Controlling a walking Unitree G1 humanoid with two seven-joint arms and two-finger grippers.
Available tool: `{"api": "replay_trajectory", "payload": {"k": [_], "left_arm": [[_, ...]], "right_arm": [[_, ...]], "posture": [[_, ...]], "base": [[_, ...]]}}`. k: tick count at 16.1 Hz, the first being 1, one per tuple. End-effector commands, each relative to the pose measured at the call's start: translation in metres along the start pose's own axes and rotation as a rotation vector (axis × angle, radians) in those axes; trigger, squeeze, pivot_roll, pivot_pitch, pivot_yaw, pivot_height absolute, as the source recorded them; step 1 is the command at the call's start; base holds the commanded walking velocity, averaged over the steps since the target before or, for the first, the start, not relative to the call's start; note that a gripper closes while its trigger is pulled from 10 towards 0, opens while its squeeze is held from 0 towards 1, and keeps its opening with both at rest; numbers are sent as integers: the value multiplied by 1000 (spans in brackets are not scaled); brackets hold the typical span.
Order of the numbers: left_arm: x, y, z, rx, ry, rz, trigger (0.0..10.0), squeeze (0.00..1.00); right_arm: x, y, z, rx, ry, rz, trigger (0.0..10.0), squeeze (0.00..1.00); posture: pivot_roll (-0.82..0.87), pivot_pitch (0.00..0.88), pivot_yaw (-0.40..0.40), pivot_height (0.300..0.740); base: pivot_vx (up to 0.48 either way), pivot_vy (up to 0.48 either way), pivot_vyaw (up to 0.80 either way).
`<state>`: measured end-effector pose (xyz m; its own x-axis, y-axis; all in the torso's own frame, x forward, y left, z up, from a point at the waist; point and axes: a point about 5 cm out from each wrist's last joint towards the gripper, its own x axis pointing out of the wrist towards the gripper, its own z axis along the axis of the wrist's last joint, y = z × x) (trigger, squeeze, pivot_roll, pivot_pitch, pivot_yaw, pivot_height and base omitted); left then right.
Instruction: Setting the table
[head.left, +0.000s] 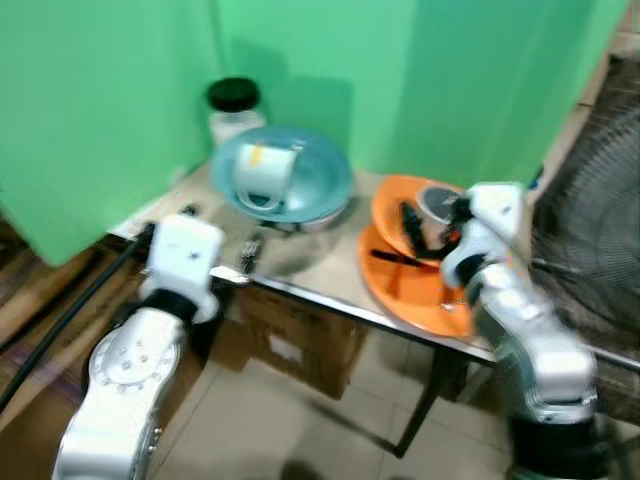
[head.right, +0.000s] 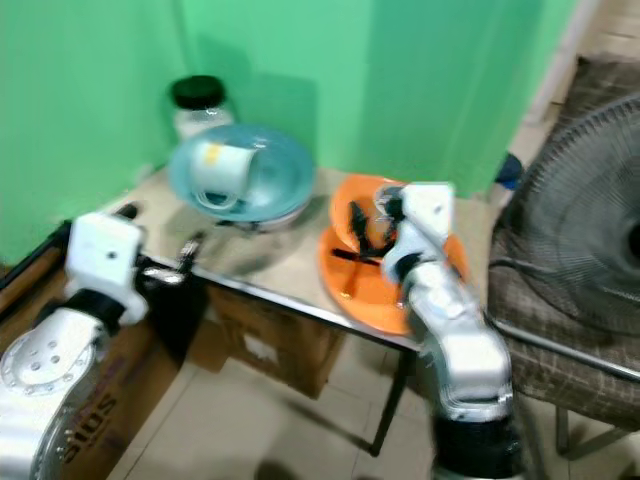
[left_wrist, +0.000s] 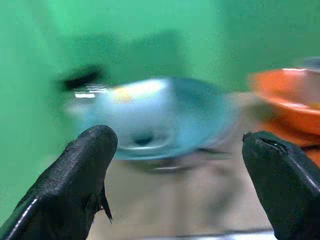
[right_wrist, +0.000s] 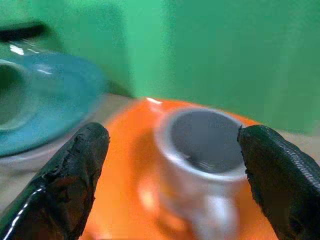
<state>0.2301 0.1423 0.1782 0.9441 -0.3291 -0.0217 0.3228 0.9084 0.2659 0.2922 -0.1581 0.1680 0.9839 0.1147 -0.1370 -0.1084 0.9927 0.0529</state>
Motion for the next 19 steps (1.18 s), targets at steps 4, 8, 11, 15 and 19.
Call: {"api": "replay_trajectory", "payload": {"k": [4, 8, 11, 15, 19], "left_arm": [[0, -10, 6, 27, 3, -228, 10000, 400], [0, -15, 4, 32, 48, -460, 10000, 396], [-2, -19, 4, 43, 66, -538, 10000, 396], [0, -25, 5, 32, 62, -575, 10000, 396], [-3, -23, 4, 48, 74, -587, 10000, 388]], "right_arm": [[5, -16, 15, -34, 154, 53, 10000, 0], [10, -34, 21, 6, 263, 71, 10000, 0], [11, -42, 26, 20, 300, 62, 10000, 0], [17, -31, 13, -21, 370, 134, 10000, 0], [20, -34, 2, -14, 442, 109, 4824, 0]], "posture": [[90, 0, 0, 740], [80, 0, -17, 740], [74, 0, -22, 740], [72, 0, -34, 740], [82, 0, -46, 740]], "base": [[0, 0, 0], [0, 0, 0], [0, 0, 0], [0, 0, 0], [0, 0, 0]]}}
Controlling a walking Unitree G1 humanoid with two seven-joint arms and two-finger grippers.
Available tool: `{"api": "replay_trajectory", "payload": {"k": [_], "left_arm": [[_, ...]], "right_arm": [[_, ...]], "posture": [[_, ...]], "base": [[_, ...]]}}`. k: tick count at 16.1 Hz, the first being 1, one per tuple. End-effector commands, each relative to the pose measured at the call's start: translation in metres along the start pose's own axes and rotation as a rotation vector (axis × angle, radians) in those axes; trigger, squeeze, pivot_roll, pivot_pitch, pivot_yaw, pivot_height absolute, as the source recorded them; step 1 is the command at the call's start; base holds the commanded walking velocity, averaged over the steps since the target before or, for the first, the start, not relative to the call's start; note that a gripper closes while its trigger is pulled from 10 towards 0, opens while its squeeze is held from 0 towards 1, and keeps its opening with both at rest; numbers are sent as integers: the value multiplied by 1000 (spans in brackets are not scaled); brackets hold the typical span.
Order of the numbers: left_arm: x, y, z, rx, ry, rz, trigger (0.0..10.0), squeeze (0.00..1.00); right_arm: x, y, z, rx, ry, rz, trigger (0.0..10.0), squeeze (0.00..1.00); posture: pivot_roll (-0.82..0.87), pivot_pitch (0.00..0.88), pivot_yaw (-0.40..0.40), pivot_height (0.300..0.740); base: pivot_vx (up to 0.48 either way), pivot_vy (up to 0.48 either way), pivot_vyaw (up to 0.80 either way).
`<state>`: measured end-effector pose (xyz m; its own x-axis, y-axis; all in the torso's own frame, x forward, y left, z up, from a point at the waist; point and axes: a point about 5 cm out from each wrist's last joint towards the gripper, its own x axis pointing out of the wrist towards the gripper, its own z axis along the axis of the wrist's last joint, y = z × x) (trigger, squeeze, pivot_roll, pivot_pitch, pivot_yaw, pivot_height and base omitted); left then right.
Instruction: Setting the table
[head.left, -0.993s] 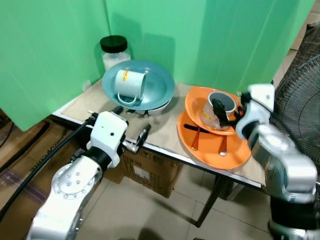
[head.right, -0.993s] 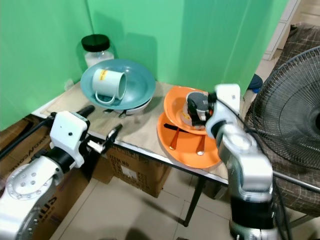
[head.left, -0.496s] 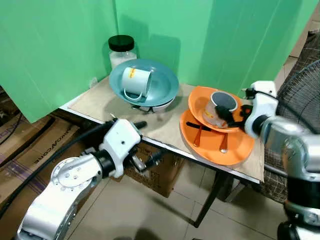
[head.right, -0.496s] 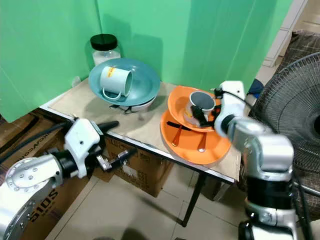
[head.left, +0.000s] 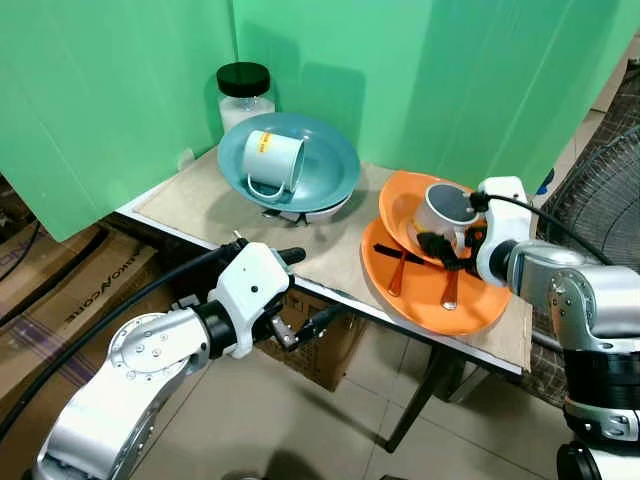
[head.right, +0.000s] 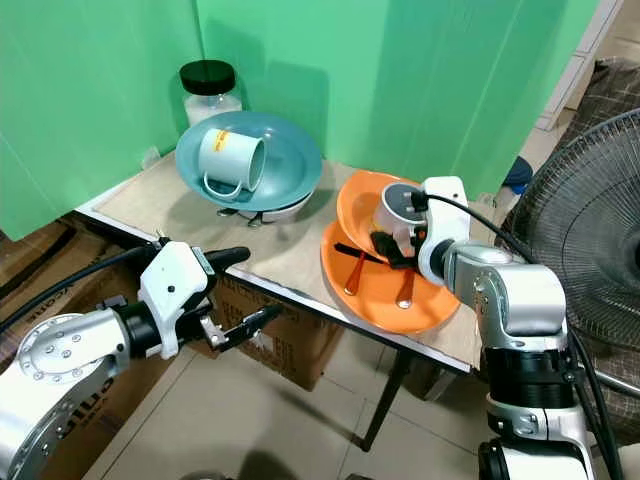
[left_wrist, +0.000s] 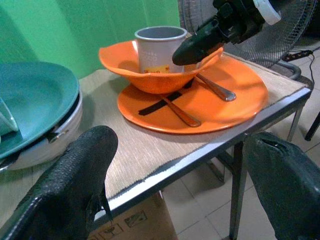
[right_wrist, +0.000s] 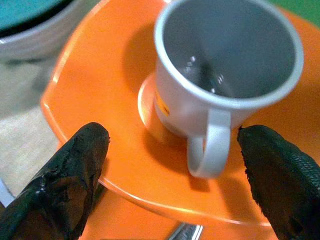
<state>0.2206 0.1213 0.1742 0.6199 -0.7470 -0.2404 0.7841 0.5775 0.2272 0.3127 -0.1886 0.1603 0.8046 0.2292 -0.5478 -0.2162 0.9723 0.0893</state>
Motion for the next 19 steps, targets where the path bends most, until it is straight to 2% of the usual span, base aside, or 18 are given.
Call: {"api": "replay_trajectory", "payload": {"k": [1, 2, 6, 19], "left_arm": [[-1, -1, 2, 8, 3, -11, 10000, 388], [-1, -1, 2, 9, 5, -12, 10000, 392], [-1, -1, 1, 13, 7, -13, 10000, 384], [-3, -5, 1, -2, 7, -37, 10000, 396]], "right_arm": [[0, -1, 6, -5, -11, -11, 4824, 0], [2, -2, 5, -3, -8, -20, 3529, 0], [5, -1, 5, 7, -13, -26, 157, 0], [11, -2, -5, 15, 14, -51, 0, 0]], "posture": [[82, 0, -46, 740], [82, 0, -47, 740], [83, 0, -48, 740], [89, 0, -44, 740]], "base": [[0, 0, 0], [0, 0, 0], [0, 0, 0], [0, 0, 0]]}}
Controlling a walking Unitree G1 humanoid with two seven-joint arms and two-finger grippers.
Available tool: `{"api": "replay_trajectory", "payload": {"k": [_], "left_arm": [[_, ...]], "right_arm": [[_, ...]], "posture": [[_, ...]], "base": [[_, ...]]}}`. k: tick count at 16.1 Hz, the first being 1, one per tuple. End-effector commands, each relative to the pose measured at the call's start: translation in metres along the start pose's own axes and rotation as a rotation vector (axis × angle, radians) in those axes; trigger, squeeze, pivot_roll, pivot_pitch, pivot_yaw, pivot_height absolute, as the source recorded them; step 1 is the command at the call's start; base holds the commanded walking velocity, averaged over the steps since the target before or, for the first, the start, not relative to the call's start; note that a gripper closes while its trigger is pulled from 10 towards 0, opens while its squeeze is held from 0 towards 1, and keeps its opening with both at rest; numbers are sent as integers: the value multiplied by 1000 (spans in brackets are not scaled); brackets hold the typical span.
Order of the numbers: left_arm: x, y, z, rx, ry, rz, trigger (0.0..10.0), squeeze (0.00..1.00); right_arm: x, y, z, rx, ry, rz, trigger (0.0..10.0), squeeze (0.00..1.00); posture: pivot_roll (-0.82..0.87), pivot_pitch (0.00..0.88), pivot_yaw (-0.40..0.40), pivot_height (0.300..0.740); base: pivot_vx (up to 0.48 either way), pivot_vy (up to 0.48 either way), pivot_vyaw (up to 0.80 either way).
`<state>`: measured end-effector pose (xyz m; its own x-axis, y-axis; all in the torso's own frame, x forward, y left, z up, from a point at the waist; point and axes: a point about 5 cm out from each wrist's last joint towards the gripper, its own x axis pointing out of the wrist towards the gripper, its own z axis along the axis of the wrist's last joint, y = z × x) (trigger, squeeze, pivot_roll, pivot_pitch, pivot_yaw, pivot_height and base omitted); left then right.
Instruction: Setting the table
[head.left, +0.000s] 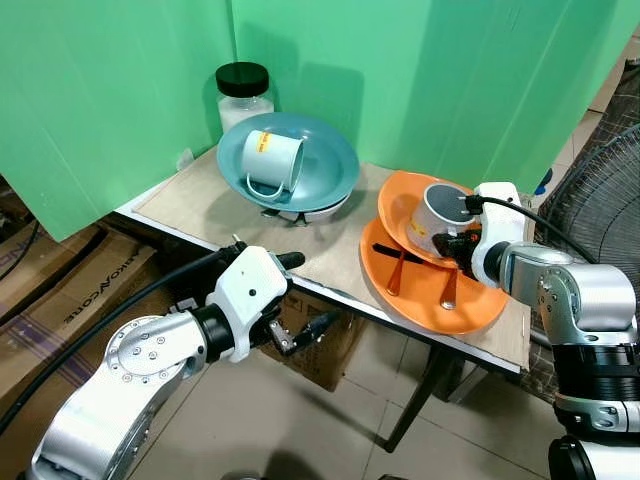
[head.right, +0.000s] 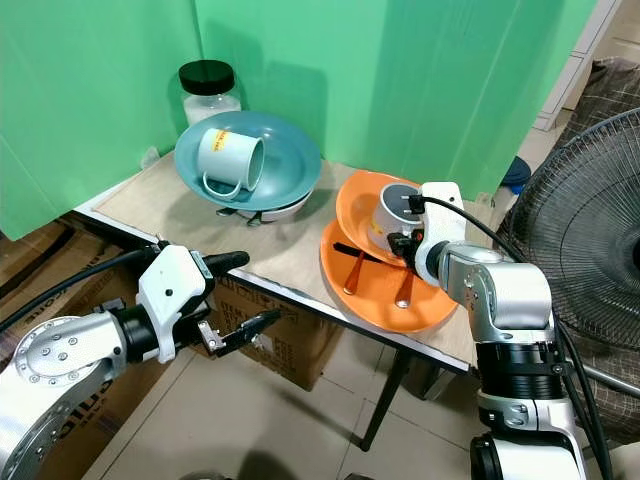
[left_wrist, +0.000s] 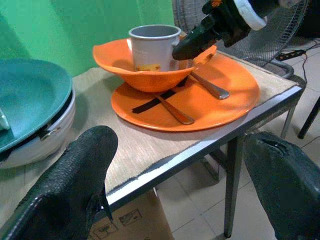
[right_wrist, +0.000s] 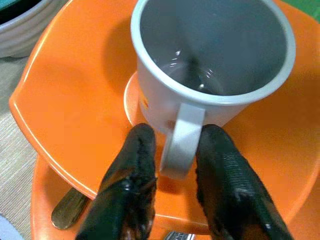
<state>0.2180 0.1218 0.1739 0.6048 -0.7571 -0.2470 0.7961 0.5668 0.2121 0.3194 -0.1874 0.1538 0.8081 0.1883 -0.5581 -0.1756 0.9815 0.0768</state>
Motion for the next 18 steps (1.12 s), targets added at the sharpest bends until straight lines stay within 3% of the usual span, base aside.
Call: {"api": "replay_trajectory", "payload": {"k": [1, 10, 12, 15, 16, 17, 18], "left_arm": [[-1, -2, 1, 10, 6, -17, 10000, 396], [-1, 0, 2, 20, 10, -11, 10000, 392], [-2, 1, 3, 26, 8, -5, 10000, 392], [-2, 9, 10, 42, -45, 95, 10000, 388], [-2, 13, 10, 41, -57, 157, 10000, 388], [-2, 19, 12, 31, -79, 281, 10000, 345], [-1, 20, 14, -3, -122, 383, 10000, 322]], "right_arm": [[2, -1, -4, 2, 7, -12, 0, 0], [2, 0, -1, -9, -14, -17, 0, 0], [-3, -1, 6, -12, -66, -12, 0, 0], [-32, 1, 32, -53, -295, -4, 0, 0], [-41, 4, 34, -67, -357, 1, 4667, 0], [-57, 12, 34, -61, -458, 9, 10000, 0], [-68, 19, 24, -55, -533, -22, 10000, 0]], "posture": [[89, 0, -45, 740], [91, 0, -43, 740], [90, 0, -42, 740], [82, 0, -31, 740], [78, 0, -29, 740], [69, 0, -21, 740], [59, 0, -17, 740]], "base": [[0, 0, 0], [0, 0, 0], [0, 0, 0], [0, 0, 0], [0, 0, 0], [0, 0, 0], [0, 0, 0]]}}
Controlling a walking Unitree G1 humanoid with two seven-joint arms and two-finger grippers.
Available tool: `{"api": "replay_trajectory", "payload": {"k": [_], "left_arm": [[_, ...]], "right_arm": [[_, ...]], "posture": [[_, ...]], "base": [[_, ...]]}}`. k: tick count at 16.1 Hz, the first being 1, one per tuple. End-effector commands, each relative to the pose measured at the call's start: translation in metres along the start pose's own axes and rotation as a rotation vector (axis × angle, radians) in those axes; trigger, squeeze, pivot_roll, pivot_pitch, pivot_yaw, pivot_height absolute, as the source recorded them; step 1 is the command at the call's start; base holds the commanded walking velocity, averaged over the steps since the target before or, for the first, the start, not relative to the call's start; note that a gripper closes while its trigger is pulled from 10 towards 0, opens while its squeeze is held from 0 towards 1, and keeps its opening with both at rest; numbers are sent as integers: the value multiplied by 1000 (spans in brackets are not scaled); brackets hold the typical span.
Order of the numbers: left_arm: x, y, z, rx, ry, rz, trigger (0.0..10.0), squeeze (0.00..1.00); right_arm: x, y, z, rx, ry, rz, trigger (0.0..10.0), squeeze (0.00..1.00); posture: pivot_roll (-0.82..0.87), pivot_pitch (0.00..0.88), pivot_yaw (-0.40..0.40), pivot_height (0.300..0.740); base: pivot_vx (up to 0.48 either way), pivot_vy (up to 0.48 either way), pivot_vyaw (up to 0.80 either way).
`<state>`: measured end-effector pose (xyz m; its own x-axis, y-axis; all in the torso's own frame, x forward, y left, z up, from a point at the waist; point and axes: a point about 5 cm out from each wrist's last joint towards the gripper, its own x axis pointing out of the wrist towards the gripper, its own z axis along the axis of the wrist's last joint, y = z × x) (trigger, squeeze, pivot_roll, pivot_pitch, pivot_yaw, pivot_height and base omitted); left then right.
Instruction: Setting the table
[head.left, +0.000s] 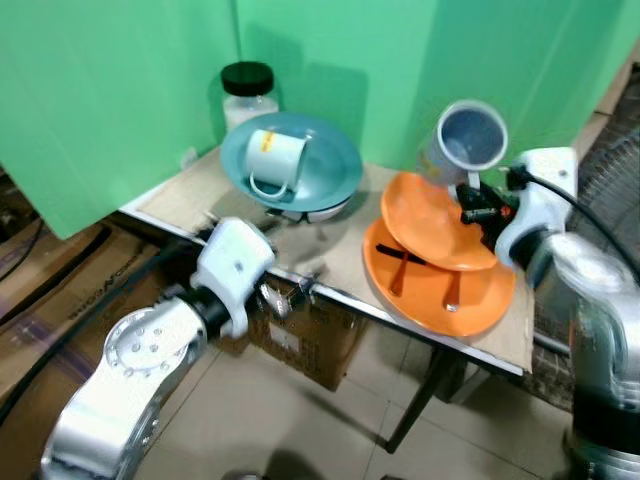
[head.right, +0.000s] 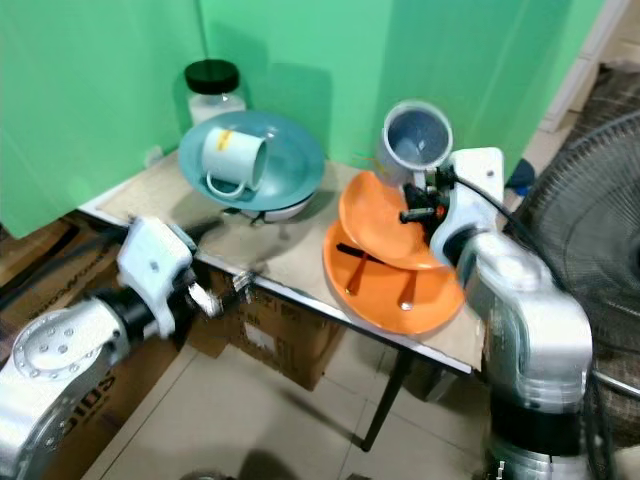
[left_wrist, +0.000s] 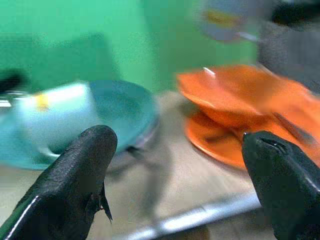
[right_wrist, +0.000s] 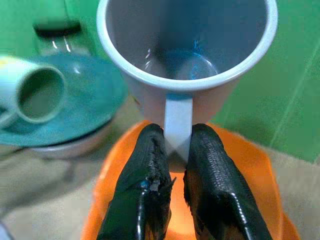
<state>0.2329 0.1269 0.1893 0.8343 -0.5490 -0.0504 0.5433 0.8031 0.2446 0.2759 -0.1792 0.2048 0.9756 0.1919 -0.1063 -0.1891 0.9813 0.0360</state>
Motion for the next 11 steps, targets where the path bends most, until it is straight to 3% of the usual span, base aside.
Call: {"api": "replay_trajectory", "payload": {"k": [1, 4, 7, 11], "left_arm": [[1, 1, 1, 10, -11, 86, 10000, 310], [6, 0, -5, -5, 5, 200, 10000, 314], [7, -5, -8, 16, 8, 233, 10000, 318], [3, -4, -11, 19, 28, 271, 10000, 294]], "right_arm": [[-6, 4, 2, -59, -53, -38, 10000, 0], [-7, 11, -1, -28, -79, -66, 10000, 0], [-7, 21, -5, -35, -106, -60, 10000, 0], [1, 18, -11, -69, -81, -102, 10000, 0]], "posture": [[57, 0, -16, 740], [59, 0, -17, 740], [76, 0, -45, 740], [85, 0, -52, 740]], "base": [[0, 0, 0], [0, 0, -696], [0, 0, -800], [0, 0, -800]]}}
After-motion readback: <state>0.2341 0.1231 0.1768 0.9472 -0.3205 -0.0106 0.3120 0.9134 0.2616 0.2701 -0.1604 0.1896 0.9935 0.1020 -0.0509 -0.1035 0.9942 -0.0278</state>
